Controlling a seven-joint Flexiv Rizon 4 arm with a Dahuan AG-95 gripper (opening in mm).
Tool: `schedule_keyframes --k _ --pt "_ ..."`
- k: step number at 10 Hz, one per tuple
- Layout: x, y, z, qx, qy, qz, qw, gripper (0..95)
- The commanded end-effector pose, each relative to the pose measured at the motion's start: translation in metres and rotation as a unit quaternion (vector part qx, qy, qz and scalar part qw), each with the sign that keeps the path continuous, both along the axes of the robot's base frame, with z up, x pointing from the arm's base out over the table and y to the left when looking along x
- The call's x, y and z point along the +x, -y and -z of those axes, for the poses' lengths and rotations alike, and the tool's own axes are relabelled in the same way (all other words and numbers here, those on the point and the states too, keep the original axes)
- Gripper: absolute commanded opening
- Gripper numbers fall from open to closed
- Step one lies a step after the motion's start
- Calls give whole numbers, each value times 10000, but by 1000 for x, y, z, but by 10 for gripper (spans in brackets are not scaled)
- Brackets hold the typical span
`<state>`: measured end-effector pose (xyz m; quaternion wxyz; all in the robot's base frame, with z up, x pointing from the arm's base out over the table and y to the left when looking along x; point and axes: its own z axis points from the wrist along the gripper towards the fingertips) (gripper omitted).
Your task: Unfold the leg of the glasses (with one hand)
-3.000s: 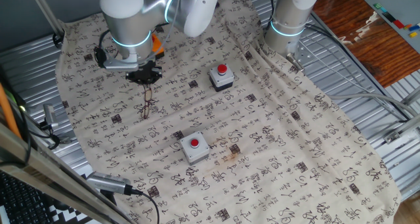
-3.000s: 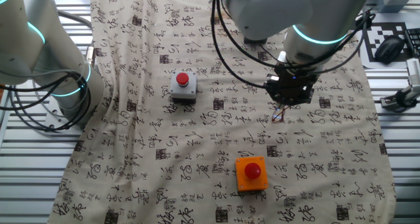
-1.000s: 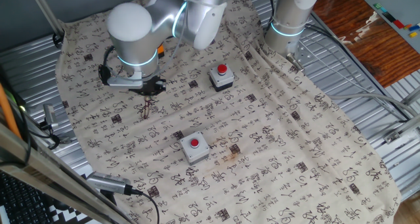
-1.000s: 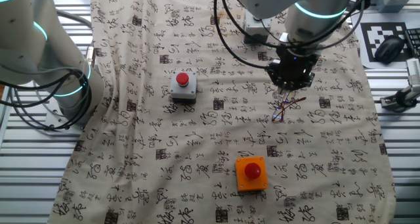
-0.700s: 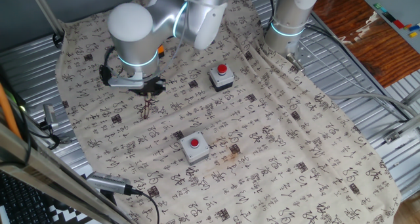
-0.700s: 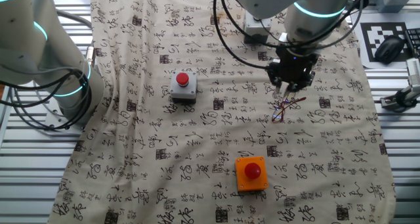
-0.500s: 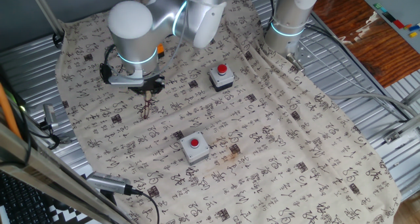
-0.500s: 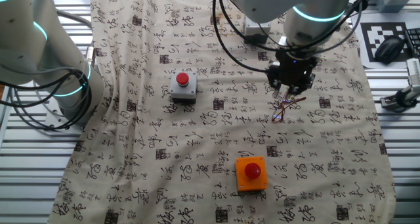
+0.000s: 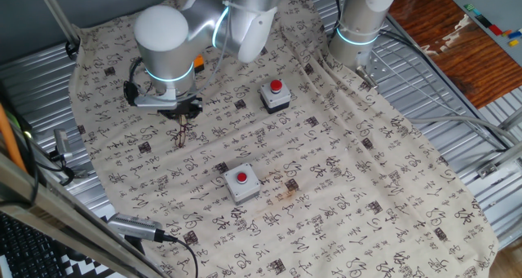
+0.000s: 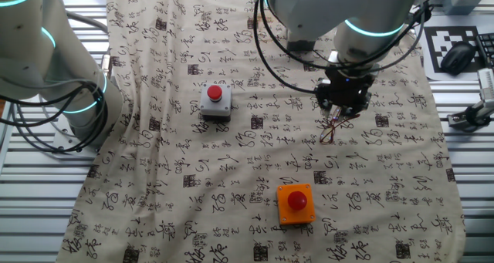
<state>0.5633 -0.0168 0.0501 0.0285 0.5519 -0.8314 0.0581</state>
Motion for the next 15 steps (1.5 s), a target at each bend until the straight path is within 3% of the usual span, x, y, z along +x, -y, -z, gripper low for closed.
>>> schedule_keyframes --k 1,9,10,15 --pt "0 0 2 -1 -9 -15 10000 190" --pt "-9 5 8 -1 23 -61 10000 190" --pt "-9 5 8 -3 27 -59 10000 0" --pt "-9 4 6 88 29 -49 9999 0"
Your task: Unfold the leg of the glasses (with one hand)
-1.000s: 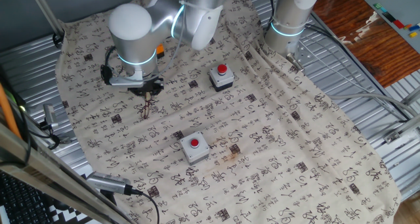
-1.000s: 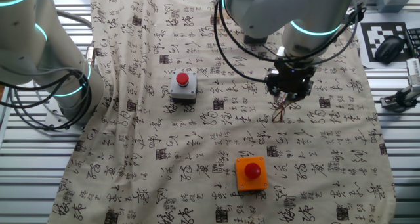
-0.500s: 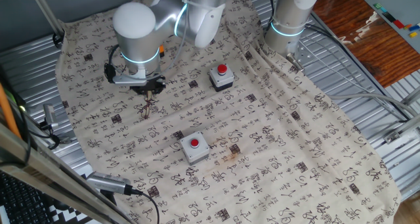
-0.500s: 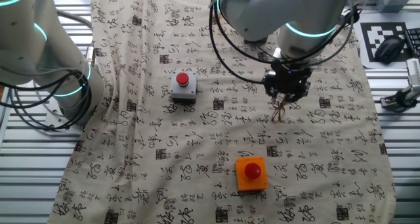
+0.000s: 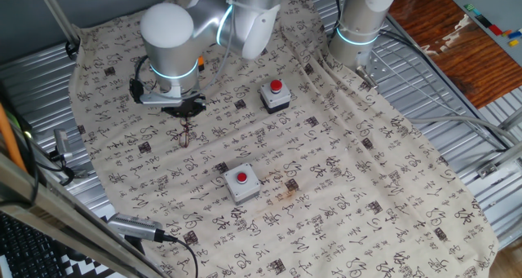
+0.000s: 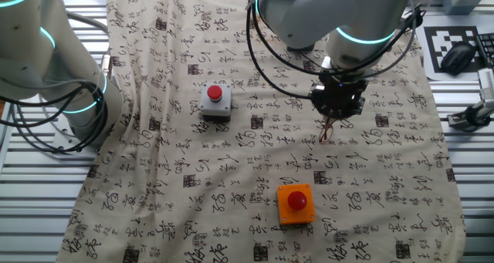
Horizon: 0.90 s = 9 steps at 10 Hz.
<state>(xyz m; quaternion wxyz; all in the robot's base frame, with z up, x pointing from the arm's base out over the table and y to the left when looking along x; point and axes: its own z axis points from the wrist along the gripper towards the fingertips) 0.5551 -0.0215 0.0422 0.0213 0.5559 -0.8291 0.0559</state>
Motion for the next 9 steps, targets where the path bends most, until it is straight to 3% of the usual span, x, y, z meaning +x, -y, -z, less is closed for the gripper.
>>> schedule_keyframes --k 1,3,5,9 --pt "-1 -1 -4 44 -29 -3 10000 0" --pt "-1 -2 -8 39 -55 -1 10000 0" --pt "-3 -6 -22 -80 -159 -35 9998 0" --pt "-6 -9 -32 -266 -348 -115 9990 0"
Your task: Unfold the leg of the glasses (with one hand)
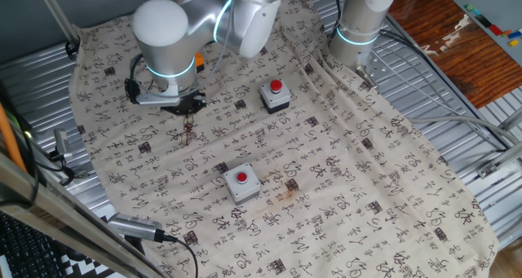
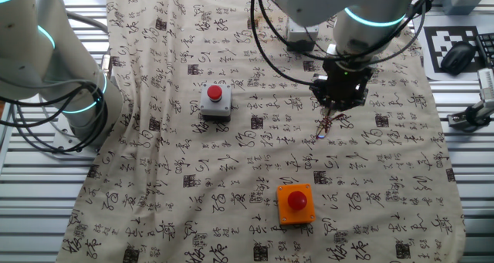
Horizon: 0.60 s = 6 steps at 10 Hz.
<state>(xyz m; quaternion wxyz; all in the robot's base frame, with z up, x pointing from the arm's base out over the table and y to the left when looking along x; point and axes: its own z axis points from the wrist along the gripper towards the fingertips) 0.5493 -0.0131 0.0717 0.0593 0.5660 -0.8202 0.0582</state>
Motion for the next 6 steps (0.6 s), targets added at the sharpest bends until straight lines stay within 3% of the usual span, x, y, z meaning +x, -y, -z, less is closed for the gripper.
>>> schedule_keyframes --k 1,6 --pt "-1 -1 -4 -41 -50 13 10000 0" --pt "0 -6 -16 -60 -53 52 10000 0"
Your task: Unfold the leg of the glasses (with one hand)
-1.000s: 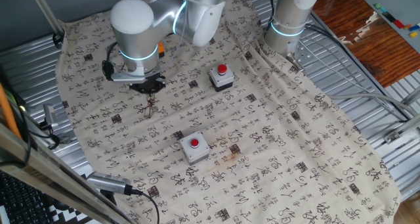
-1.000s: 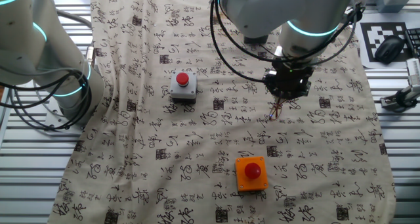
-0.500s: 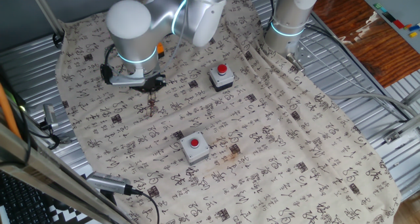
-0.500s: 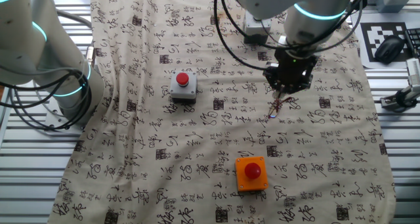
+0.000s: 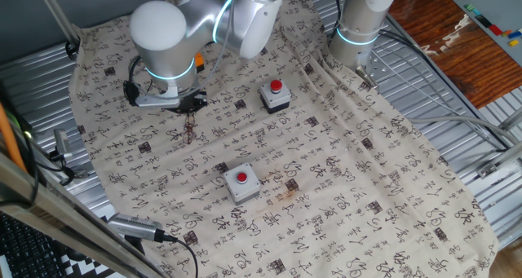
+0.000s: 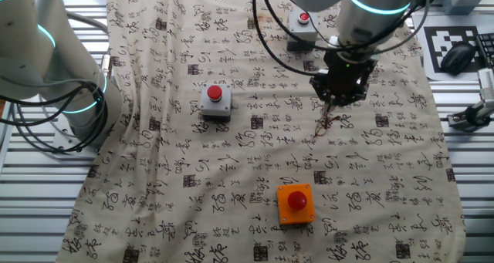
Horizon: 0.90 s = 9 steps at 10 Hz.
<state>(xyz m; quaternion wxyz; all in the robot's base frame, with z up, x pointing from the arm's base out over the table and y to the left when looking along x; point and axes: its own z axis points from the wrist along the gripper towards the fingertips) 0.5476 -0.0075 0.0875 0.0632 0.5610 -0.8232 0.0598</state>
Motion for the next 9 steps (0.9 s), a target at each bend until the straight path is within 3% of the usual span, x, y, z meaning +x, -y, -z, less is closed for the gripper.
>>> schedule_keyframes --k 1,9 --pt "3 -2 -1 -67 -56 -20 10000 0" --pt "4 -11 -19 -104 -130 -9 9999 0"
